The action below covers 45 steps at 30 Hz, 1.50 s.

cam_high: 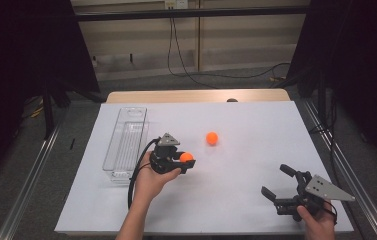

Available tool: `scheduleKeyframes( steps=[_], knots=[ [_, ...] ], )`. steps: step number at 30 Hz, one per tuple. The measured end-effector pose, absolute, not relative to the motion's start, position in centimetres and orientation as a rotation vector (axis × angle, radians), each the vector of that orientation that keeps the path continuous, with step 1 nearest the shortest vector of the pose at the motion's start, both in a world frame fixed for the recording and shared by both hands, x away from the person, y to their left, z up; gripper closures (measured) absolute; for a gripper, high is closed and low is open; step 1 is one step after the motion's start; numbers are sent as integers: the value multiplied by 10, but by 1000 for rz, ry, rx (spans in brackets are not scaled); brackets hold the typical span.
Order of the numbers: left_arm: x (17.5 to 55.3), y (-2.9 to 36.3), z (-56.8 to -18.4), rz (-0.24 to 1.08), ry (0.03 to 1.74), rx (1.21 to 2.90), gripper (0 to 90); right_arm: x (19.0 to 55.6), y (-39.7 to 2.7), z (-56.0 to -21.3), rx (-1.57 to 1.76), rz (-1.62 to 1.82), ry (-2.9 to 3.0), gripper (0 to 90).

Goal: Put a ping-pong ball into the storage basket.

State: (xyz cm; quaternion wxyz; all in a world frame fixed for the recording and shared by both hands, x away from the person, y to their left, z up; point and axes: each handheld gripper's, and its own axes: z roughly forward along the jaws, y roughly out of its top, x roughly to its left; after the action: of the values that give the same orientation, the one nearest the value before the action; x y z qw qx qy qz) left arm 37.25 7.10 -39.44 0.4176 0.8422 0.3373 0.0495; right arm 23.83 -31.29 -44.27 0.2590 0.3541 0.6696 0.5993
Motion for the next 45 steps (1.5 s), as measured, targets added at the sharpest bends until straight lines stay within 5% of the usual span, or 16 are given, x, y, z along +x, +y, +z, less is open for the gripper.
scheduleKeyframes(
  steps=[45],
  knots=[
    [378, 98, -384, 189, 912, 2086, 509, 238, -313, -442, 961, 1630, 1812, 16]
  ],
)
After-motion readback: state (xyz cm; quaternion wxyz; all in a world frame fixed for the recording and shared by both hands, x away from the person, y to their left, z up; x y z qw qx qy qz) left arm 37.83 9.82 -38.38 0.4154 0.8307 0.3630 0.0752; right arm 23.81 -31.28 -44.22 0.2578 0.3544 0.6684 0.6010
